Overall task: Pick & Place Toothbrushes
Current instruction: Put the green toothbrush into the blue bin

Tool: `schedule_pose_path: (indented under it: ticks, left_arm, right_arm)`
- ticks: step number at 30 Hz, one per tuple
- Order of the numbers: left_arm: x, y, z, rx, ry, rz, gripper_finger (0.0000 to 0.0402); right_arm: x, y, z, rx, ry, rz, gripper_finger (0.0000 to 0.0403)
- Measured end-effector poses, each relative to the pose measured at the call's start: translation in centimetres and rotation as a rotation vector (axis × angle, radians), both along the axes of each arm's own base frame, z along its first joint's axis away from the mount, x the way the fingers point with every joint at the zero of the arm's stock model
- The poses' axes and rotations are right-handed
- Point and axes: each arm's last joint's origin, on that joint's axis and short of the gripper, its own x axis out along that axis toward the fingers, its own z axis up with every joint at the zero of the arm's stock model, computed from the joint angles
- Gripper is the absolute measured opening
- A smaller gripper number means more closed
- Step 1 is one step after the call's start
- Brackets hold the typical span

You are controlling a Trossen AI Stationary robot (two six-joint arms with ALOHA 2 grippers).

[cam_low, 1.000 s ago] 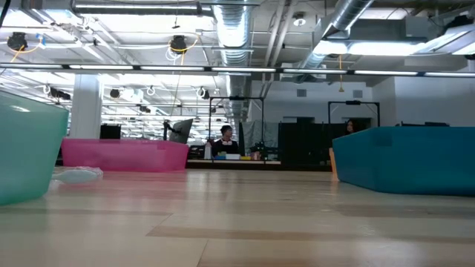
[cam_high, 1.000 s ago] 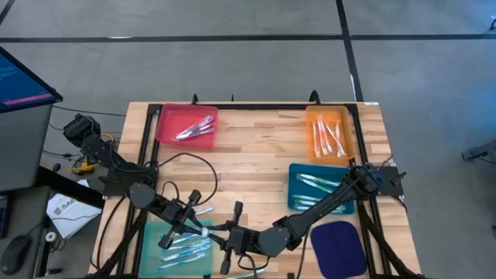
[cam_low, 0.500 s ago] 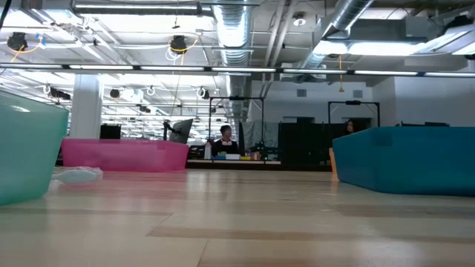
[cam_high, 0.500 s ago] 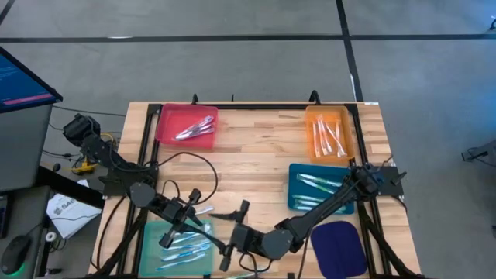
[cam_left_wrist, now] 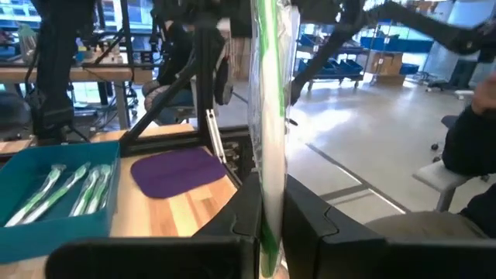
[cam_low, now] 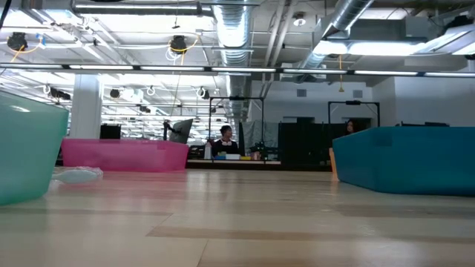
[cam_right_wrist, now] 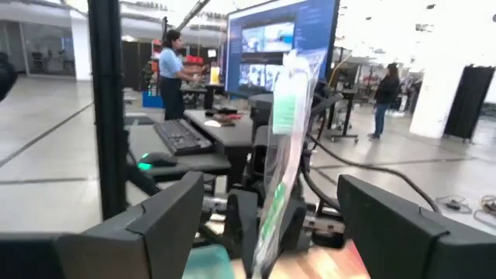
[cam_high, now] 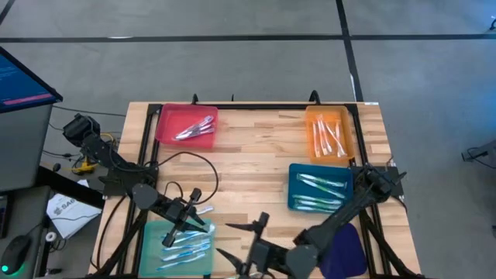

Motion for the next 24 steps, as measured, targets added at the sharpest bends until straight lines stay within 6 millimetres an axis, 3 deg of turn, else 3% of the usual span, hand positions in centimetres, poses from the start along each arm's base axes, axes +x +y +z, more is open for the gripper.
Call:
schedule_pose_path:
  ticks: [4,11,17,24]
  left_arm:
    - [0.1,0.1,-0.5,0.045,0.075,0.043,0.0020]
    - [0.5,1.2,-1.2,0.226,0.510,0.142,0.0020]
    - [0.5,0.2,-2.7,0.245,0.729,0.065,0.0020]
    - [2.8,-1.6,-3.4,0.299,0.837,0.057,0.0020]
  right_arm:
    - [-2.1,0.7,1.1,0.052,0.031,-0.003,0.0291]
    - [-3.5,0.7,0.6,0.208,0.105,0.019,0.0292]
    - [-0.9,-2.4,-1.0,0.365,0.235,0.120,0.0292]
    - [2.3,-7.1,-2.7,0.474,0.392,0.144,0.0292]
